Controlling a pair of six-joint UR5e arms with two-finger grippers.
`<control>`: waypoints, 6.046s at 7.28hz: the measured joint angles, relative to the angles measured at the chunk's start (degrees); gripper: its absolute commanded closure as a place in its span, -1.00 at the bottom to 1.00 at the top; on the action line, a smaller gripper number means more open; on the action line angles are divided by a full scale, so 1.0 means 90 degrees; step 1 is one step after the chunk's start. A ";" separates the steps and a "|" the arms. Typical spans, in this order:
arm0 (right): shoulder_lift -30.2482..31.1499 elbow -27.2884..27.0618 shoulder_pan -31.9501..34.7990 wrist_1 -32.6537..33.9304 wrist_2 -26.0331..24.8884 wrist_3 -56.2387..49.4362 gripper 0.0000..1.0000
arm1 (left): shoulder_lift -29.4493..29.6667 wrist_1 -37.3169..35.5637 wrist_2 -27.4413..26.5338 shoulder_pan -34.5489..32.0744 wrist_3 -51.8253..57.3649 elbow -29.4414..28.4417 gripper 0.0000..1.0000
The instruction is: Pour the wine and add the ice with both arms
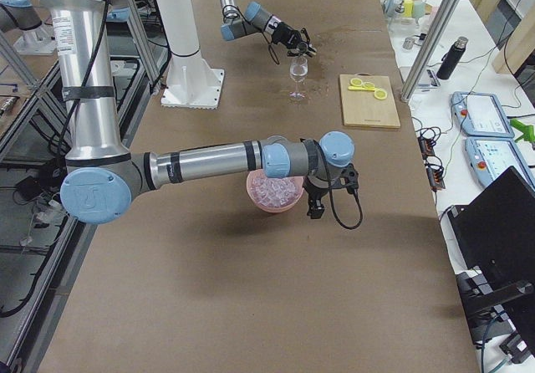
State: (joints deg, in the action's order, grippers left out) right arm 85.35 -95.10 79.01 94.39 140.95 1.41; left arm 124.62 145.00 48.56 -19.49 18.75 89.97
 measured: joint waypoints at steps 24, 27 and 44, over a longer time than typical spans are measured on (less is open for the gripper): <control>-0.0034 0.0011 -0.0004 0.0000 0.0080 0.0004 -1.00 | 0.0324 -0.0350 -0.1305 -0.0001 0.2615 0.0162 1.00; -0.0053 0.0014 -0.0004 -0.0008 0.0059 -0.0006 -1.00 | 0.0015 -0.0110 -0.1017 -0.0314 -0.0318 0.0267 1.00; -0.0896 -0.0122 0.0000 -0.0019 -0.0689 0.0022 -1.00 | -0.3155 0.2279 0.1372 -0.2954 -0.9466 -0.2161 1.00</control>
State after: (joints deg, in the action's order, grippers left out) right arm 77.28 -96.19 79.01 94.22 134.74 1.61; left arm 96.23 165.51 60.91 -46.08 -66.44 70.52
